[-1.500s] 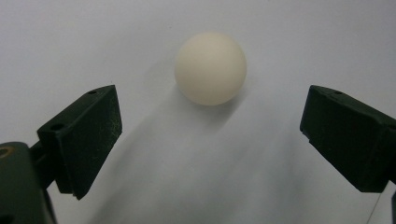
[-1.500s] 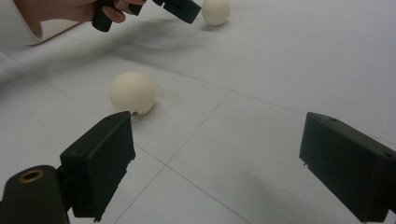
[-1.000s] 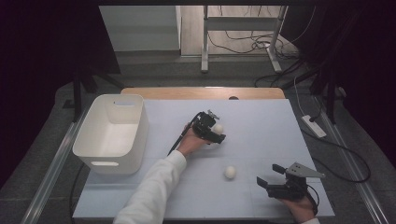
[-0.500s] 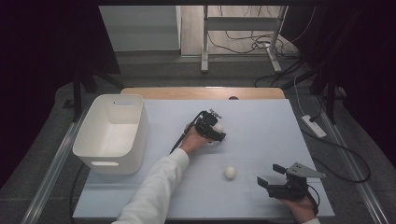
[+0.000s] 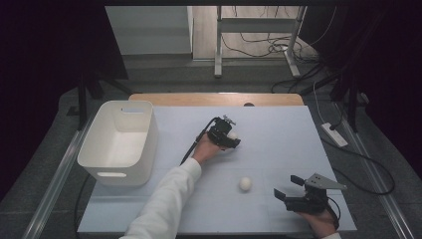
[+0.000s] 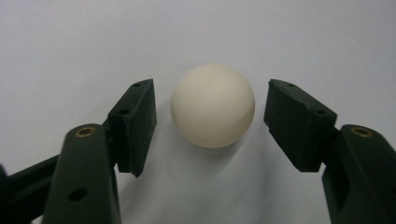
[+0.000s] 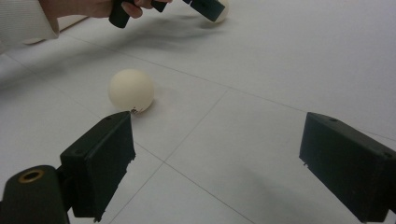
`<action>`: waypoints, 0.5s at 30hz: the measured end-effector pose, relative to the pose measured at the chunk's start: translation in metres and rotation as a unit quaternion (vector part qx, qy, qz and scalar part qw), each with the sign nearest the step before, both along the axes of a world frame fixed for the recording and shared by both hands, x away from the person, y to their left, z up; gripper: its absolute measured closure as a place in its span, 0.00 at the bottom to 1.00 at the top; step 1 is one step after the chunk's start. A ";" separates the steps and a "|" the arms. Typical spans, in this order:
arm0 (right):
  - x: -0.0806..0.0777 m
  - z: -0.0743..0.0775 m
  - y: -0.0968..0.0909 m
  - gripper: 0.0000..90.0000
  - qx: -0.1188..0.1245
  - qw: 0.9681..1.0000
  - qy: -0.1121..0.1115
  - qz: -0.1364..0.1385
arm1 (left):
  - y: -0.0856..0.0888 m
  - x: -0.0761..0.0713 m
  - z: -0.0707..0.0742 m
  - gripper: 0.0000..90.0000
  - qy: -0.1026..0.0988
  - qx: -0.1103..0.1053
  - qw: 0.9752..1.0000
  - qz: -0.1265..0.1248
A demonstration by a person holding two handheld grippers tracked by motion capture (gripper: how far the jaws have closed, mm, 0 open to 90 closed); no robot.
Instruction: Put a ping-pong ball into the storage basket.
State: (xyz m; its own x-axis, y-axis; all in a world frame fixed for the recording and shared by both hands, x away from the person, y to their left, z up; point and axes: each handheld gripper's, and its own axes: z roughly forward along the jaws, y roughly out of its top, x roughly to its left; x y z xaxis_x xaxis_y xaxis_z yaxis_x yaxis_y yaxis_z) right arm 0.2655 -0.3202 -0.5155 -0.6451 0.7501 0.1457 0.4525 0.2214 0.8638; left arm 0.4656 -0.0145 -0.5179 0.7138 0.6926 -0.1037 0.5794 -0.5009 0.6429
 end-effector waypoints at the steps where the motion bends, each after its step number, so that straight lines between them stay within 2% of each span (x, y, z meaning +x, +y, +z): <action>1: 0.000 0.000 0.000 0.12 0.000 1.000 0.000 0.000 | 0.000 0.000 0.000 0.42 0.001 0.000 1.000 -0.001; 5: 0.000 0.000 0.000 0.12 0.000 1.000 0.000 -0.001 | 0.000 0.001 -0.002 0.46 0.000 0.004 1.000 0.001; 8: 0.000 0.000 0.000 0.12 0.000 1.000 0.000 -0.001 | 0.001 0.001 -0.001 0.55 -0.001 -0.001 1.000 0.003; 15: 0.000 0.001 -0.001 0.12 0.004 1.000 -0.002 -0.001 | 0.003 0.001 0.002 0.57 -0.004 -0.010 1.000 0.000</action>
